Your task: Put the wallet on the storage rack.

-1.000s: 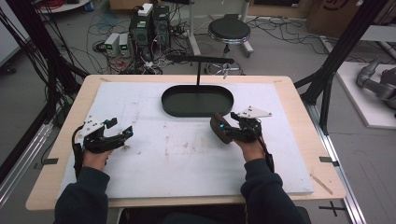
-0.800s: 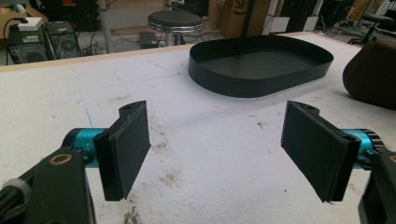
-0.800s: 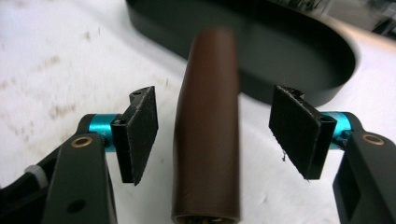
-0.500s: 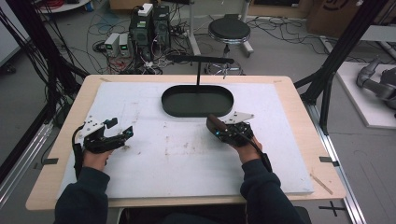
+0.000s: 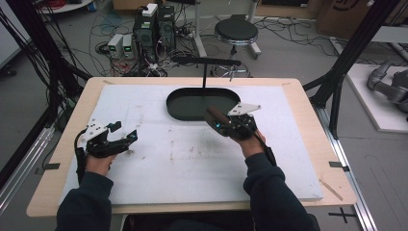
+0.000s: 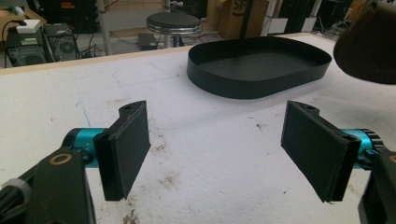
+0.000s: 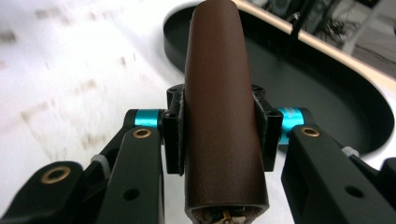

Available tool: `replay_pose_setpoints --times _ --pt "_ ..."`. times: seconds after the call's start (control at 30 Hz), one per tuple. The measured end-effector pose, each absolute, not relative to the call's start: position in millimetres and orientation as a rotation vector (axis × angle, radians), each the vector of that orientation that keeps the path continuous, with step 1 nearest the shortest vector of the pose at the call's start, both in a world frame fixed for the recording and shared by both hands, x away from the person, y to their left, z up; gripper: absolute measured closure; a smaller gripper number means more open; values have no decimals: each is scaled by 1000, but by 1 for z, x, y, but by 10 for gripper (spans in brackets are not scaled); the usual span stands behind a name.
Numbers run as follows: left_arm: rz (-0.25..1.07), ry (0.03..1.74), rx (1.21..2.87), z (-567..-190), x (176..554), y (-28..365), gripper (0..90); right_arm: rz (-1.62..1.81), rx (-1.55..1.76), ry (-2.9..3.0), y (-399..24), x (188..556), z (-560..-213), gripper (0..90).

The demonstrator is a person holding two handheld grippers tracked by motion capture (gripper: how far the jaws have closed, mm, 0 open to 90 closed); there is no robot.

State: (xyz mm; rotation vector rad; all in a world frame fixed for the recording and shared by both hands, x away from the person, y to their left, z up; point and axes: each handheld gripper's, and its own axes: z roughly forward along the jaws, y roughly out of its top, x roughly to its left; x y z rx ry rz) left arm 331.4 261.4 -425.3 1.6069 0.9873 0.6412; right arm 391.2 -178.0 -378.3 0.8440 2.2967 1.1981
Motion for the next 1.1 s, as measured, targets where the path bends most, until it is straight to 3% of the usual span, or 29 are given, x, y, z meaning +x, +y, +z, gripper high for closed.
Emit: replay_pose_setpoints --times 0.4,0.7,1.1 --pt "640 984 1606 -425 331 261 236 1217 845 2281 -146 451 -360 638" --pt "639 985 1601 -426 332 262 236 1201 946 2308 -124 491 -380 637" --pt "634 984 1603 -426 332 262 236 1257 1158 2327 -107 519 -406 637"
